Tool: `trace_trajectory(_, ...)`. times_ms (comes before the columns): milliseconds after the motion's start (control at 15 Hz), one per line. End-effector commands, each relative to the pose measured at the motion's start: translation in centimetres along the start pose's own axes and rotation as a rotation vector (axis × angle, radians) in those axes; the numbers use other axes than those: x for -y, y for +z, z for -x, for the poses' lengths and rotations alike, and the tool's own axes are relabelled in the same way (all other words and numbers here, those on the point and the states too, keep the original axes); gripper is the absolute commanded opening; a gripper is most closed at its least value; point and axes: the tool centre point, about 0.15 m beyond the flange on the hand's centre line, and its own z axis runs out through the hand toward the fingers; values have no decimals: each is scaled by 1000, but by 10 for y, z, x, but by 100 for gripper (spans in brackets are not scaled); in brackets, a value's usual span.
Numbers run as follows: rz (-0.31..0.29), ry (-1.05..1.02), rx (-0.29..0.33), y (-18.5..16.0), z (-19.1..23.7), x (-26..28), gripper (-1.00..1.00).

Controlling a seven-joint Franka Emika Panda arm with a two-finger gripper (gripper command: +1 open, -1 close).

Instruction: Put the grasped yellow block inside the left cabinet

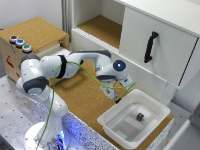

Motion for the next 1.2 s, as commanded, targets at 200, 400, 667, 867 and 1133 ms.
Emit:
trace_trajectory(200,-107,-295,53,60,-86,176,-100)
trace_trajectory(400,-128,-352,61,78,-107,227,-100)
trace_trajectory(667,-100,-380,19,96,-143,276,-100)
trace_trajectory(867,-22,-340,-34,111,-175,288,-100)
trace_trajectory(1133,78,-215,-78,124,-211,263,-100)
